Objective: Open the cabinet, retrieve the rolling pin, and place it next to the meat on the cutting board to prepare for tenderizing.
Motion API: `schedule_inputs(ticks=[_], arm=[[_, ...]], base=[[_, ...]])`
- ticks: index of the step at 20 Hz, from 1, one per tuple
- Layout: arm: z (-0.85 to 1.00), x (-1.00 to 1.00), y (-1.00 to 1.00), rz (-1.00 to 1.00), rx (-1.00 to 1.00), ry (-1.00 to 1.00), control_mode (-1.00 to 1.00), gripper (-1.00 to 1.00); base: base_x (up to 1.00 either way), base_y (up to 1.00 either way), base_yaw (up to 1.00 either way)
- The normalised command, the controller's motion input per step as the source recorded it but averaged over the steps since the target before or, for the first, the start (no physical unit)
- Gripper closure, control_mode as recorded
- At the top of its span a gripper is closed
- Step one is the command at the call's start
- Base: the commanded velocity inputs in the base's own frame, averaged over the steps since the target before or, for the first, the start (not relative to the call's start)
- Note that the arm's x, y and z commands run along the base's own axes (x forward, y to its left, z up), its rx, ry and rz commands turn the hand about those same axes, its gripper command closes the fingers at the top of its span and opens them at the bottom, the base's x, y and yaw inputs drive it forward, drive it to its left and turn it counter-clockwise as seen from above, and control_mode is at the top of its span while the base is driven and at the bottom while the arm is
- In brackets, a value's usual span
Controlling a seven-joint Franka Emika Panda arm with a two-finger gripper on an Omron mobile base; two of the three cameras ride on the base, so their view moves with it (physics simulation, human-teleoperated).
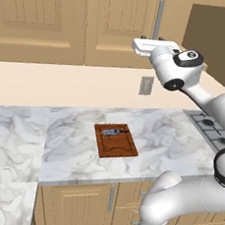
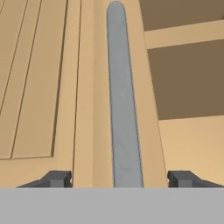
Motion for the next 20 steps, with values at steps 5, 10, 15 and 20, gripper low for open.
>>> schedule_inputs(ticks=[5, 10, 15, 20], arm=[[0.0, -0.05, 0.24, 0.0, -0.02, 0.0, -1.0, 1.0], [0.0, -0.23, 0.09, -0.03, -0.01, -0.01, -1.0, 1.0], [-0.01, -0.17, -0.22, -0.07, 0.0, 0.0, -1.0, 1.0], [-0.01, 0.0, -0.01, -0.12, -0.02, 0.02, -1.0, 1.0]], base=[[0.0, 0.0, 0.0], [0.0, 0.0, 0.0], [0.0, 0.0, 0.0], [0.0, 0.0, 0.0]])
